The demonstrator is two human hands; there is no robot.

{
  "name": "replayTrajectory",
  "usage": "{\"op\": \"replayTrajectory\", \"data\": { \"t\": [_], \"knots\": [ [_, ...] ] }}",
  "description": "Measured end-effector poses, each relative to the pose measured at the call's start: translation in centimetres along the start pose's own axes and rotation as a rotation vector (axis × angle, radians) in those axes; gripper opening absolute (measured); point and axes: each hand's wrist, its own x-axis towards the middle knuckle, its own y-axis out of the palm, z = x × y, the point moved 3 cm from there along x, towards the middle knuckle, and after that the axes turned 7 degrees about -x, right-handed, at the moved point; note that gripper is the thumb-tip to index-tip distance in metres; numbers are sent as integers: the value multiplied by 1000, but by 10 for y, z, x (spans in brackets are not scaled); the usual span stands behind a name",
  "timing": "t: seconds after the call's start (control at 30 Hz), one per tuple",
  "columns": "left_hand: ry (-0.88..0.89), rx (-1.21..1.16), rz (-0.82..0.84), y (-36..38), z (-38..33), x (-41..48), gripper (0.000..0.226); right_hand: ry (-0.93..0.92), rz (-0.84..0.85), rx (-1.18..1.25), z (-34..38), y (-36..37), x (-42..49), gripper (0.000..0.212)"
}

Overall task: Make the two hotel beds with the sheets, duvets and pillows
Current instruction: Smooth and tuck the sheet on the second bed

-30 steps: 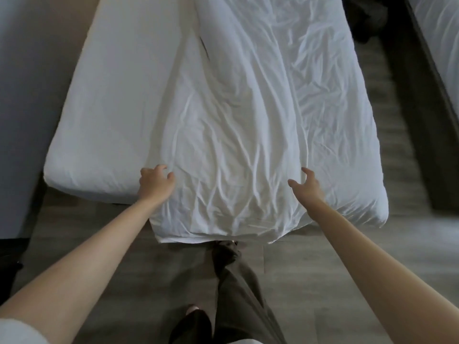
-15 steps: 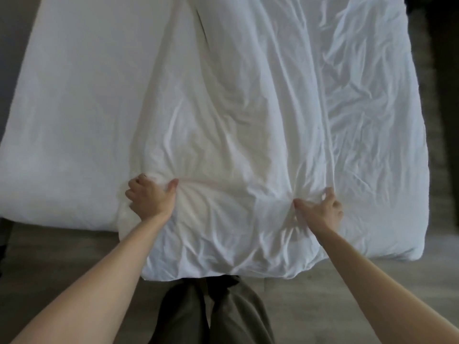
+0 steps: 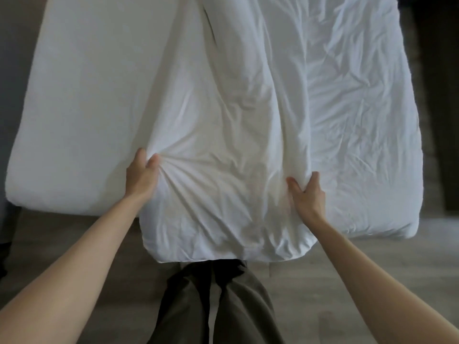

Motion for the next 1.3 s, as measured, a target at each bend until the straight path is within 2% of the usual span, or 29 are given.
{"op": "replayTrajectory", "data": {
  "t": [0.13,0.17,0.23,0.33,0.43,0.47,0.5,0.57,0.63,0.7,0.8,0.9,1.0,1.03,1.07,1.1,1.17,1.23,1.3],
  "knots": [
    [0,-275,-24,-54,9,12,29,-71,-178,76,32,-17,-36,32],
    [11,-294,-13,-63,13,16,26,-76,-259,61,33,-26,-39,33],
    [40,-176,17,-69,22,18,19,-59,-344,0,24,-32,-37,32],
    [-87,-63,54,-48,57,18,22,64,-230,-95,-9,-9,-18,40],
    [-325,-90,203,-28,94,-1,57,292,-75,-2,-39,21,-9,73],
    [-372,-144,230,-25,100,-11,68,335,-30,11,-49,30,-9,81],
    [-391,-221,234,-25,102,-23,70,356,8,9,-56,36,-13,84],
    [-357,-292,279,-24,109,-39,65,379,43,7,-67,44,-19,70],
    [-310,-229,331,-22,116,-47,59,384,63,14,-66,44,-25,52],
    [-258,-106,328,-24,115,-49,44,312,61,-36,-58,40,-31,42],
    [-213,-97,248,-34,106,-58,46,87,-81,-46,-42,30,-52,36],
    [-215,-119,153,-45,101,-66,44,9,-257,-67,-41,20,-70,36],
    [-252,225,160,-46,114,-69,49,115,-258,-233,-55,27,-63,27],
    [-262,353,204,-43,120,-70,48,199,-188,-284,-62,33,-59,39],
    [-269,461,246,-39,125,-72,50,288,-111,-322,-69,38,-57,63],
    [-277,523,255,-36,127,-74,61,342,-54,-350,-70,42,-59,82],
    [-190,508,159,-30,119,-81,82,213,-44,-435,-62,51,-66,89],
    [68,489,85,-20,99,-87,82,-95,-88,-519,-40,61,-74,81],
    [352,529,144,-2,77,-93,76,-316,-25,-551,-12,74,-81,76]
  ]
}}
